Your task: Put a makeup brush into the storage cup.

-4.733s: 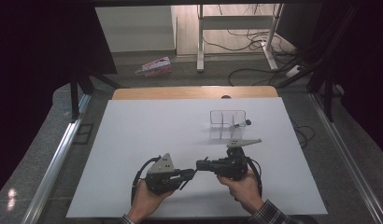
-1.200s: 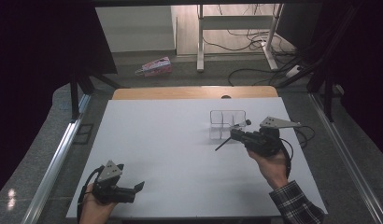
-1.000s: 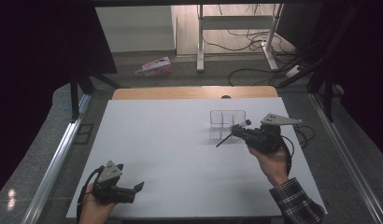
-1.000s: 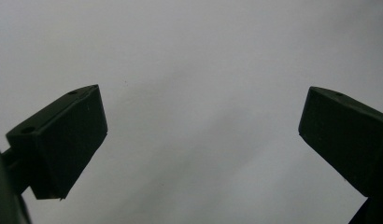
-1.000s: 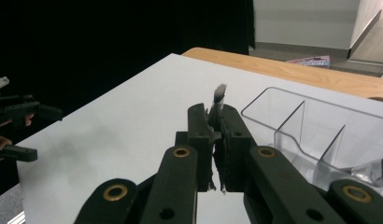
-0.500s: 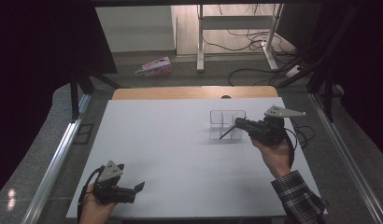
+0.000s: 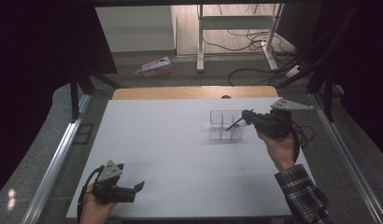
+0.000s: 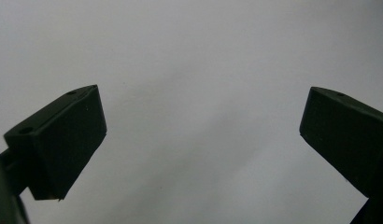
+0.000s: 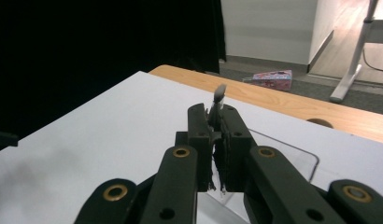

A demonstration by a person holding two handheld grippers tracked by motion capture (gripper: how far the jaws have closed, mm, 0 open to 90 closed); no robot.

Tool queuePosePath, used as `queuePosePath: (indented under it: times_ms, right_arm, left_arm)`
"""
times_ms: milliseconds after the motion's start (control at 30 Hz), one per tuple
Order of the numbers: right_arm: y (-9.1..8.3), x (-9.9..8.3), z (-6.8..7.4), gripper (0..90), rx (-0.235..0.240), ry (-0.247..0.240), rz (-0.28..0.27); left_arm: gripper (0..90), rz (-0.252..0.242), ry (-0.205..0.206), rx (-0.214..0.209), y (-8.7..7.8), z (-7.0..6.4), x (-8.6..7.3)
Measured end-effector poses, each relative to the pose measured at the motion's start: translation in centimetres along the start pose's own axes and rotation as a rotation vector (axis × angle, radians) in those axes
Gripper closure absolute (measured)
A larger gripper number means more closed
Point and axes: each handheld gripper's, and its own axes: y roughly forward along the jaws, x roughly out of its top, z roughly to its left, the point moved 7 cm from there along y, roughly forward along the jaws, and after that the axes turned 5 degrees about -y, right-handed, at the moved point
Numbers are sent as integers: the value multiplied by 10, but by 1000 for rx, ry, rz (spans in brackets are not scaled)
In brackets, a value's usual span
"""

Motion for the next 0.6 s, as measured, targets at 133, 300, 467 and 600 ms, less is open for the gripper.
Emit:
queuePosePath:
  times_ms: [133,300,467,600]
  right_arm:
    - [-2,3,-8,848,-31,-7,-3]
    - [-3,5,-18,847,-62,-12,2]
    - [-2,7,-25,847,-86,-22,10]
    - [0,8,-31,847,-106,-30,16]
  left_arm:
    - [10,3,-3,-4,0,0,0]
    - [10,-2,-9,-9,0,0,0]
    - [10,0,-7,-8,0,-1,0]
    - [9,-3,-8,-8,-1,0,0]
